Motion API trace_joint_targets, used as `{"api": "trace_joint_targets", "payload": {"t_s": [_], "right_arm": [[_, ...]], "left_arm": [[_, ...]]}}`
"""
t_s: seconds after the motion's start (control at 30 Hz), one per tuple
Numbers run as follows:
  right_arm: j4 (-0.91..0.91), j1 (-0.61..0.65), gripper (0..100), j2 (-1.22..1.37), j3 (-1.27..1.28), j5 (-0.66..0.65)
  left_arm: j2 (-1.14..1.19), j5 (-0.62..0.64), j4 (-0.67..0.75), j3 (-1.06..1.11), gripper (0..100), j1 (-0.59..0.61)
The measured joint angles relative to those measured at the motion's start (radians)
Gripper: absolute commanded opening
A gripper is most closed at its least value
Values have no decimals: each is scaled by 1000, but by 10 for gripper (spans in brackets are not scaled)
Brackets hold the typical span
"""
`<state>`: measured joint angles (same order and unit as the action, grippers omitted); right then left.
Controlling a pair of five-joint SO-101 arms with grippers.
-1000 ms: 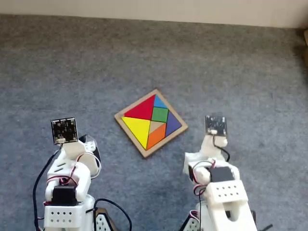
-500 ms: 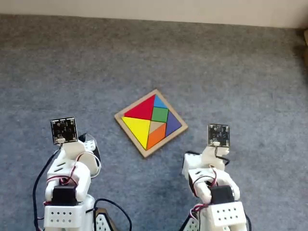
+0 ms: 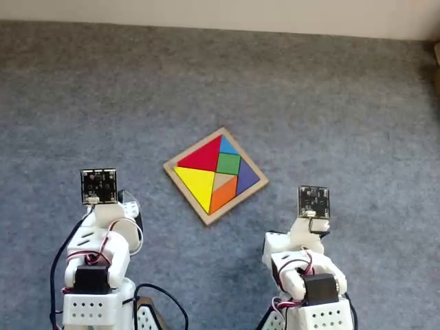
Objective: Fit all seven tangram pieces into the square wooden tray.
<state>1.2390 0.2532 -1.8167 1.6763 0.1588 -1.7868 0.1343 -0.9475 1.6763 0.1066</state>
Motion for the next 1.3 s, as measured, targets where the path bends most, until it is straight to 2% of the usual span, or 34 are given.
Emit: {"api": "trace_joint_targets", "payload": {"t_s": [0.13,0.33,0.47,1.3], "right_arm": [[3,0,5,-3,0,0],[3,0,5,-3,0,0],[3,0,5,-3,0,0],[3,0,5,-3,0,0]], "left_arm": [[0,-40,-80,0,6,0],[0,-242,-279,0,6,0],[0,-270,-353,0,6,-2],[0,-270,-370,0,6,-2]]}}
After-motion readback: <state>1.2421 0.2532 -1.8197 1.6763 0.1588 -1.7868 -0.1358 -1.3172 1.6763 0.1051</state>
